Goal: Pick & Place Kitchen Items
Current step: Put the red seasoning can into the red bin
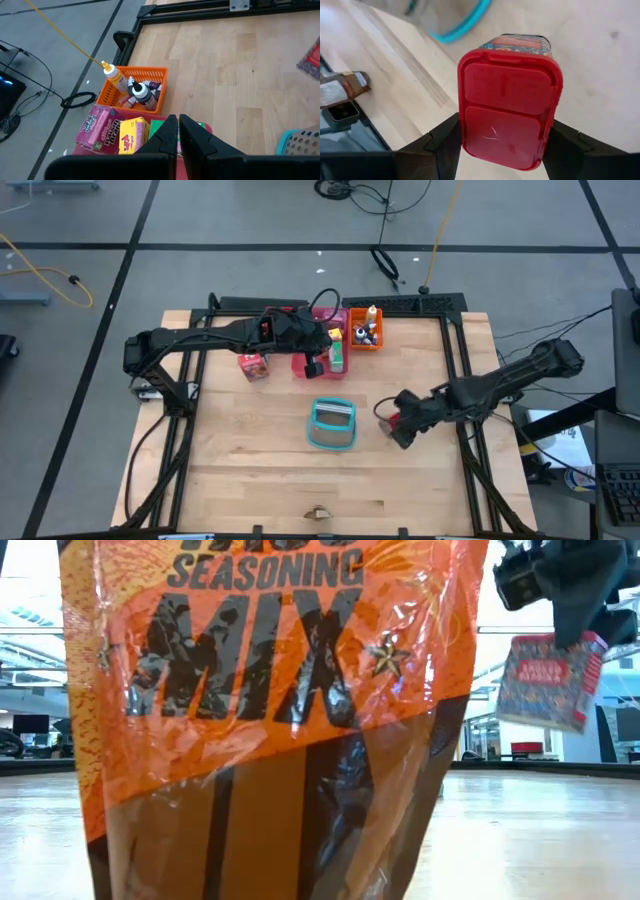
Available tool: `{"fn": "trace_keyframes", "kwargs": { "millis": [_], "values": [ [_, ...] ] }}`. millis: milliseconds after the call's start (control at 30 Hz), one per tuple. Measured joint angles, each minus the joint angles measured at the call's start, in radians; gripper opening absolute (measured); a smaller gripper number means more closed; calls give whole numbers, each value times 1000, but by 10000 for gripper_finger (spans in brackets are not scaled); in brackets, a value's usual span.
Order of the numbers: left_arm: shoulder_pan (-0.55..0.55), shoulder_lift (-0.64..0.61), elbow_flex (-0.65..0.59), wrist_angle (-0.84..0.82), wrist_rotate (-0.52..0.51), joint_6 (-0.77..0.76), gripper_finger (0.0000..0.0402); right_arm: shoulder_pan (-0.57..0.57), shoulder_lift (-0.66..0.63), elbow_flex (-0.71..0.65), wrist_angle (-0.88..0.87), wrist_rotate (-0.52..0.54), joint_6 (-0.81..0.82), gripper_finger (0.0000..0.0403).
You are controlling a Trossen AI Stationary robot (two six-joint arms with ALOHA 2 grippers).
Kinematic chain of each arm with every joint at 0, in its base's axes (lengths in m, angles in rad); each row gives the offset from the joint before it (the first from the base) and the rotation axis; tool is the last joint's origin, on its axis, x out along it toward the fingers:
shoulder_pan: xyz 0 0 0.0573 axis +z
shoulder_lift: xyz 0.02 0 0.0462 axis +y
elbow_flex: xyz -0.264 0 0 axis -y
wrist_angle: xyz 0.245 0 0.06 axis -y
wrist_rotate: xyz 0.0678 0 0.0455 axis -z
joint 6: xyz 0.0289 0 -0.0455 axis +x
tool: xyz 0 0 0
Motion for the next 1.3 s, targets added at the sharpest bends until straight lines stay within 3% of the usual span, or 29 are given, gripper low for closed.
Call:
{"fn": "trace_keyframes", "kwargs": {
  "millis": [233, 367, 567, 767, 933, 1200, 1300],
  "values": [
    [0, 0, 0, 1, 0, 3, 21, -3, -154, 0, -25, 153, -109, 209],
    [0, 0, 0, 14, 7, 6, 21, -8, -221, 1, -22, 294, -227, 209],
    [0, 0, 0, 91, 109, 13, 21, -59, -268, 2, 41, 464, -452, 209],
    [-1, 0, 0, 140, 233, 46, 21, -139, -261, 2, 259, 459, -750, 209],
    [-1, 0, 0, 160, 294, 55, 30, -217, -254, 2, 376, 379, -902, 209],
    [-2, 0, 0, 160, 306, 60, 130, -313, -188, 3, 434, 223, -957, 209],
    [-4, 0, 0, 160, 306, 56, 176, -334, -154, 3, 461, 217, -975, 209]
  ]
}}
